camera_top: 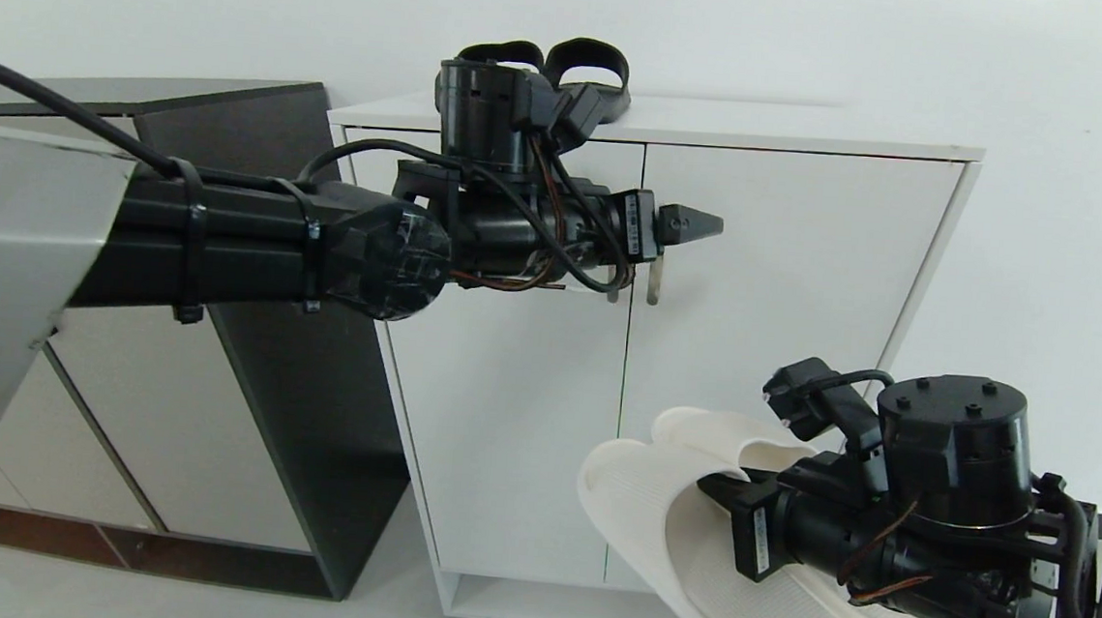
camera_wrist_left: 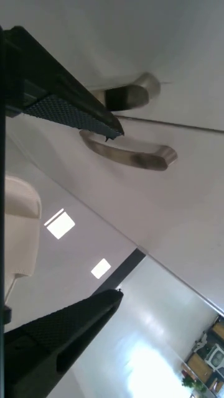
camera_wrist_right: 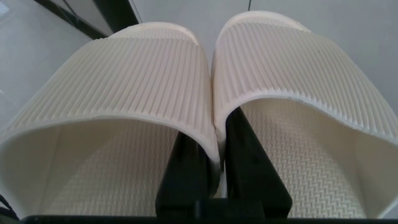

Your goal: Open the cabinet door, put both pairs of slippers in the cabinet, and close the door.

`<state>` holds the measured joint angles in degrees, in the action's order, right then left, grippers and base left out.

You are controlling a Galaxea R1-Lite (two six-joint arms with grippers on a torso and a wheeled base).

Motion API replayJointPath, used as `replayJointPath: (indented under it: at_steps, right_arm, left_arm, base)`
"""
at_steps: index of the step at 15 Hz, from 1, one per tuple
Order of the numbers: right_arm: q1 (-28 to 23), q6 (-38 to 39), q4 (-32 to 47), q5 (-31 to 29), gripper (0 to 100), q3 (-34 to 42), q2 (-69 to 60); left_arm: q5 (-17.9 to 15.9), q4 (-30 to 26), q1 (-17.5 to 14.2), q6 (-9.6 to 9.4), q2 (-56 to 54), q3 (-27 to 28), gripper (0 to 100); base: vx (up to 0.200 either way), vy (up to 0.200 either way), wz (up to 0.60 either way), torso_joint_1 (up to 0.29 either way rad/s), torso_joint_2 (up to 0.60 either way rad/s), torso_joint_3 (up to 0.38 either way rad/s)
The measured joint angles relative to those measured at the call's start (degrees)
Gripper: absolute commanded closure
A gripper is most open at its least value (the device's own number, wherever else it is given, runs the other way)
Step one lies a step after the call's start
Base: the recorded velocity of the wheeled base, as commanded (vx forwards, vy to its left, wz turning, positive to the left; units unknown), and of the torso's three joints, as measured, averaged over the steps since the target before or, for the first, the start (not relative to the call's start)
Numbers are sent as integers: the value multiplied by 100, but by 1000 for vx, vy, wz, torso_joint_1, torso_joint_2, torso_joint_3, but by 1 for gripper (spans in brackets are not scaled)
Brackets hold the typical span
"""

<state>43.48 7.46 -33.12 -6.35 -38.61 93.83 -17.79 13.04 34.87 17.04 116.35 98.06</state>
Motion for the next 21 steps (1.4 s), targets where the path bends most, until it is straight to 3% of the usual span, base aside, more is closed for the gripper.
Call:
replayJointPath:
  at_steps: [7, 8, 12, 15, 17, 21]
  right_arm:
    - [11, 9, 1, 1, 100, 30, -54]
    - [17, 6, 4, 4, 100, 44, -83]
    - [100, -22, 4, 483, 100, 217, -238]
    - [116, -40, 1, 794, 100, 383, -336]
    - [111, -98, 0, 1103, 100, 463, -436]
    - [105, -167, 15, 1504, 100, 642, -718]
  left_arm:
    - [134, -62, 24, 46, 584, 718, 0]
    - [143, -89, 30, 59, 623, 767, 100]
    - [189, -117, 55, 83, 667, 729, 100]
    - [219, -84, 157, 63, 493, 408, 100]
    - [427, -84, 295, 41, 315, 169, 100]
    - [433, -79, 477, 35, -48, -263, 100]
  base:
    - [0, 0, 0, 0, 0, 0]
    - [0, 0, 0, 0, 0, 0]
    - [0, 0, 0, 0, 0, 0]
    - [0, 0, 0, 0, 0, 0]
    - [0, 0, 0, 0, 0, 0]
    - [0, 0, 0, 0, 0, 0]
